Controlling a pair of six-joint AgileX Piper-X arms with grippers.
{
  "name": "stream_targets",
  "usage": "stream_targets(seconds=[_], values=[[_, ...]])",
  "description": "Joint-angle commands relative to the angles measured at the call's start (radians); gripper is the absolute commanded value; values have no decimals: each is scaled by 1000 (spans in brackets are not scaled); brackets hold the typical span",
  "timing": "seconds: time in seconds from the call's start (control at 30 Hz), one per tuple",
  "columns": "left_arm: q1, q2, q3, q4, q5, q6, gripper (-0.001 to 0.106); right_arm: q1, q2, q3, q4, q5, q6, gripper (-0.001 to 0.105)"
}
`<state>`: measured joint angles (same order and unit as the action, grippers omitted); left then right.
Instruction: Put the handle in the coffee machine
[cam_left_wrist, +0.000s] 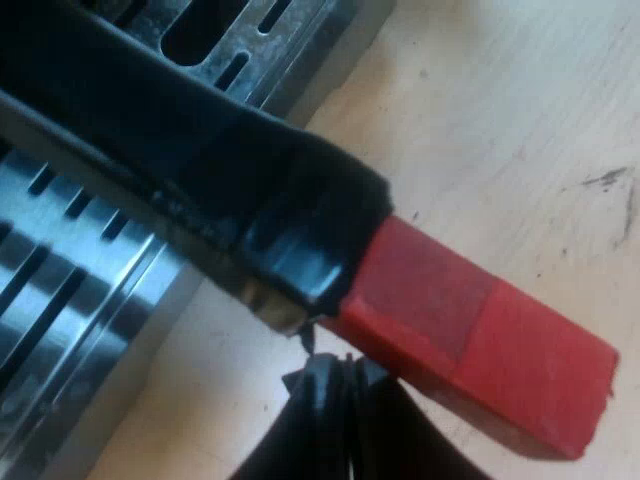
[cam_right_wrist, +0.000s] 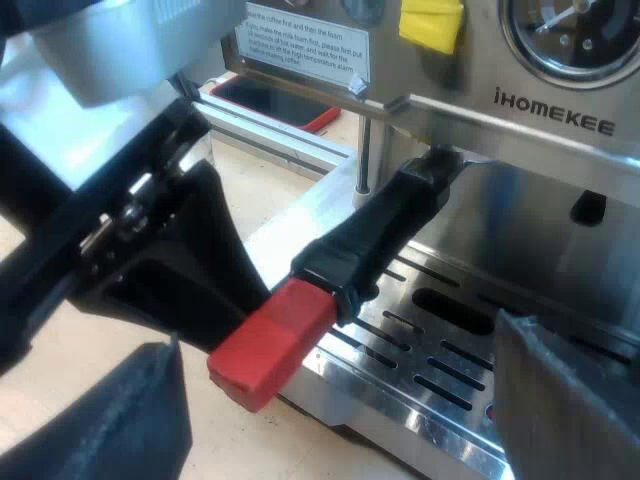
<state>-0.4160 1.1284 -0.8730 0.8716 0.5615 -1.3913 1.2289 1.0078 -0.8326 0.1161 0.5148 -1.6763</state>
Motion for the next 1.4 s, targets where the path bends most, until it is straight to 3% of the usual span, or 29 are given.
stream_targets(seconds=[0.03, 0.3, 0.47, 0.63, 0.83, 0.9, 1.13, 1.17, 1.2, 1.4], values=[[-50, -9, -20, -87, 179, -3, 0, -4, -8, -14, 0, -2, -2, 66], [-5, -9, -20, 6, 130, 2, 0, -4, -8, -14, 0, -2, -2, 66], [56, -11, -20, 102, 28, 12, 0, -4, -8, -14, 0, -2, -2, 66], [107, -46, -20, 212, -72, 91, 0, -4, -8, -14, 0, -2, -2, 66], [124, -111, -20, 228, -86, 84, 1, -4, -8, -14, 0, -2, -2, 66], [124, -137, -20, 247, -86, 83, 11, -4, -8, -14, 0, 12, -2, 66], [124, -192, -20, 290, -86, 83, 86, -4, -8, -14, 0, 24, -2, 66], [124, -195, -20, 290, -86, 83, 88, -4, -8, -14, 0, 24, -2, 66], [124, -206, -20, 290, -86, 83, 103, -4, -8, -14, 0, 24, -2, 66], [183, -256, -68, 324, -86, 63, 105, -4, -8, -35, 23, -11, -2, 66]])
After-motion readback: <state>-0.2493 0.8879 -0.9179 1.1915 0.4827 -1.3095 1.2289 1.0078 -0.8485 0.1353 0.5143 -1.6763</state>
